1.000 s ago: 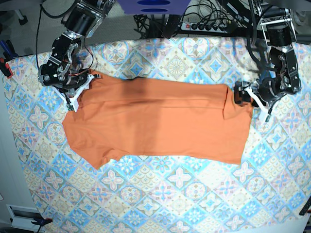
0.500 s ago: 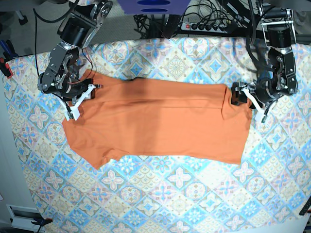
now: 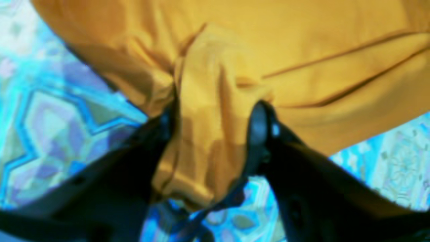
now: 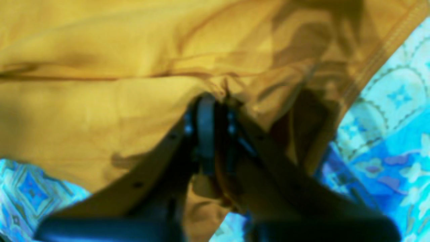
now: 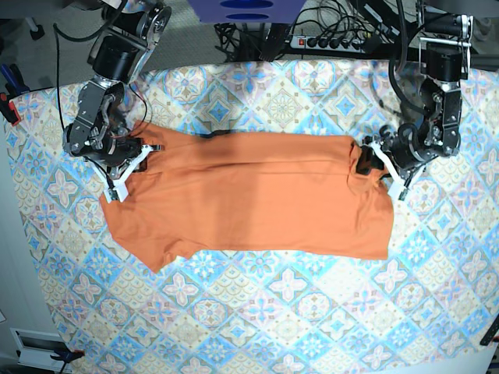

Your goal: Fold the T-shirt properly

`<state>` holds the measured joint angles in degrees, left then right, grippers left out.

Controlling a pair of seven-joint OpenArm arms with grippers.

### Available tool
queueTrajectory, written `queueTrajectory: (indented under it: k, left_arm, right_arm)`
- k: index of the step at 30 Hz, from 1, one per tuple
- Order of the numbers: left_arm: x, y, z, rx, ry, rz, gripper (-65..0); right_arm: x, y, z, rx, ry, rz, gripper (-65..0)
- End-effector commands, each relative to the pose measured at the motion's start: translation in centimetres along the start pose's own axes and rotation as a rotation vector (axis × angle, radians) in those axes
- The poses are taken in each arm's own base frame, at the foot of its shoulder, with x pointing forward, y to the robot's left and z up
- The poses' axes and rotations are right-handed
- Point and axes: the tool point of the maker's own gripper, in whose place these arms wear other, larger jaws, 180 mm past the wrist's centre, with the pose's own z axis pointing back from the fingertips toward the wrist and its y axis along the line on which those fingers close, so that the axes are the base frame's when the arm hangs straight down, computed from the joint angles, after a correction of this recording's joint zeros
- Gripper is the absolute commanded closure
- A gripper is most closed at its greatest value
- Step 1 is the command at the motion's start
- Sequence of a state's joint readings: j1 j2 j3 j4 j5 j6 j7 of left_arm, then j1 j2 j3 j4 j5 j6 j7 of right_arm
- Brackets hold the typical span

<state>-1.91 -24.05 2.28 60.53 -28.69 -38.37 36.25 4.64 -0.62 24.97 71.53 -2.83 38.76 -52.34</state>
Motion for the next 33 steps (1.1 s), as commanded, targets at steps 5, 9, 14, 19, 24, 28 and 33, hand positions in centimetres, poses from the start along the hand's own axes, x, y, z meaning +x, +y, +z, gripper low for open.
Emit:
queueTrajectory:
  k: [5,9,14,19,24,28,33]
  left_arm:
    - [-7.0,-2.4,-0.6,-0.065,0.209,0.004,-15.8]
    - [-9.5,-3.0,-0.1,-0.073,0.234,0.033,-12.5]
    - [-12.9,-3.4,1.1,-0.071,0.246,0.067,-11.4]
    - [-14.2,-2.5,2.3,-0.043,0.251,0.095,-11.4]
    - [-14.1,-1.3,4.7,-0.004,0.232,0.062,-11.4]
    - [-13.4,-2.0,6.0,-0.004,0.208,0.019,-11.4]
    - [-12.9,-1.3,6.9,0.028,0.179,0.026,-11.4]
  right_arm:
    - [-3.6,-0.1,-0.5,-0.053,0.163,0.018,-0.7]
    - [-6.6,-0.9,0.1,-0.097,0.241,0.046,-0.7]
    - [-9.0,-1.9,1.8,-0.149,0.276,0.060,-0.7]
    - [-10.2,-2.9,4.4,-0.217,0.323,0.080,-0.7]
    - [-10.8,-3.9,7.4,-0.298,0.337,0.106,-0.7]
    - [-11.1,-4.3,8.9,-0.335,0.343,0.119,-0.7]
    - [-10.7,-4.4,9.6,-0.353,0.323,0.131,-0.7]
